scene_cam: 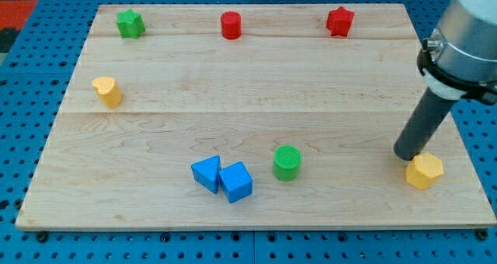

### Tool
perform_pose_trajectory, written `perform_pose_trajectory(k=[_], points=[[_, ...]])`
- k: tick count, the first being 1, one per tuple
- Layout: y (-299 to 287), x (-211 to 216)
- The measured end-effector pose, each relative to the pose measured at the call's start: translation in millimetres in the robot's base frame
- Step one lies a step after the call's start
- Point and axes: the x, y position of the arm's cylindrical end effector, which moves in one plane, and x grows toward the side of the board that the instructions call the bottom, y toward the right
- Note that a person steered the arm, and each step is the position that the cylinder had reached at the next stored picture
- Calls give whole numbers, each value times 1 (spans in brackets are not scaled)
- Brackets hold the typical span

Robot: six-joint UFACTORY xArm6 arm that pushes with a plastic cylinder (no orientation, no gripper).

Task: Place the cube towards the center of the board

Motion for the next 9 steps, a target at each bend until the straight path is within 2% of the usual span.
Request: perform_pose_trajectory(k=[1,2,3,5,6,7,8,9], points=[[-36,-5],[-83,-57],[-201,-65],[-408,18],[-365,86],[-294,97],[-247,94],[-229,81]])
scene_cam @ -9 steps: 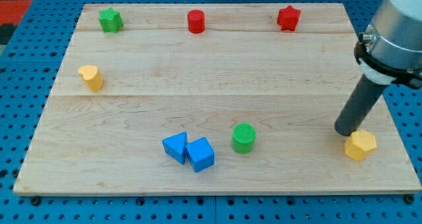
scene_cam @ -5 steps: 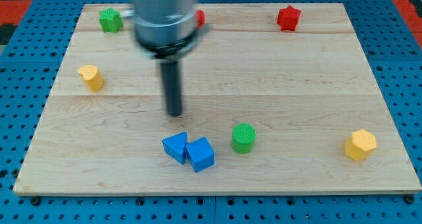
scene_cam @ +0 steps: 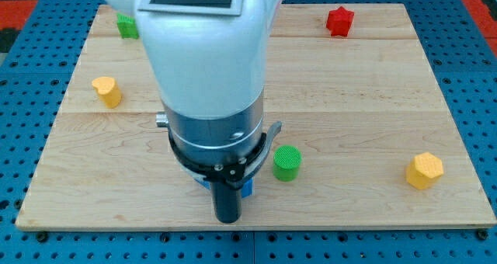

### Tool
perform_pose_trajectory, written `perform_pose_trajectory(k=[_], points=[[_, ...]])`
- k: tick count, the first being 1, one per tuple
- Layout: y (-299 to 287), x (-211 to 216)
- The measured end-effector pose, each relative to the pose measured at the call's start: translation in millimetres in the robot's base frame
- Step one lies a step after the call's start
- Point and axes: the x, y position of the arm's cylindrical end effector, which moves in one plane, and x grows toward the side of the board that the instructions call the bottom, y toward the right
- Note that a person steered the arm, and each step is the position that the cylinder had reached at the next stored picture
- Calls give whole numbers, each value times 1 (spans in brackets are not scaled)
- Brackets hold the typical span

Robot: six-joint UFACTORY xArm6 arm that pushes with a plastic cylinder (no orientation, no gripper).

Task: Place the cube towards the center of the board

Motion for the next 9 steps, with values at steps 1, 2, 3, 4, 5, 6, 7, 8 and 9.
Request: perform_pose_trajectory(k=[1,2,3,4,5,6,7,8,9], points=[[-4,-18],[-5,-35],[-72,-43],[-152,-46],[-112,-33],[-63,-28],[-56,-60],[-94,-74],[-162,-75]])
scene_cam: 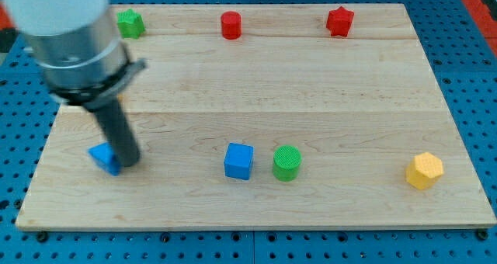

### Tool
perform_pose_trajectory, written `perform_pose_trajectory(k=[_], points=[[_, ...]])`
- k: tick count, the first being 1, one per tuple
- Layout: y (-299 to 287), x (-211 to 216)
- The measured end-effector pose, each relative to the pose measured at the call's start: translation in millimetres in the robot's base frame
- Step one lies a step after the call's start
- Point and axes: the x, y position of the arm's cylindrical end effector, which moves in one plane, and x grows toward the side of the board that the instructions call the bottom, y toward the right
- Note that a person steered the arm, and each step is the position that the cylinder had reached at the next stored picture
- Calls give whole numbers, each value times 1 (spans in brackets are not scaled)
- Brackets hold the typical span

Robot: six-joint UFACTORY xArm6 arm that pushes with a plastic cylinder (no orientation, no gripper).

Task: Place the cube towards the center of the board

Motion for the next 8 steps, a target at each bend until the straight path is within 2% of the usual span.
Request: perform_pose_trajectory(k=[1,3,4,6,8], points=[[-2,20],[145,36],[178,36],[185,-53],[121,-96]])
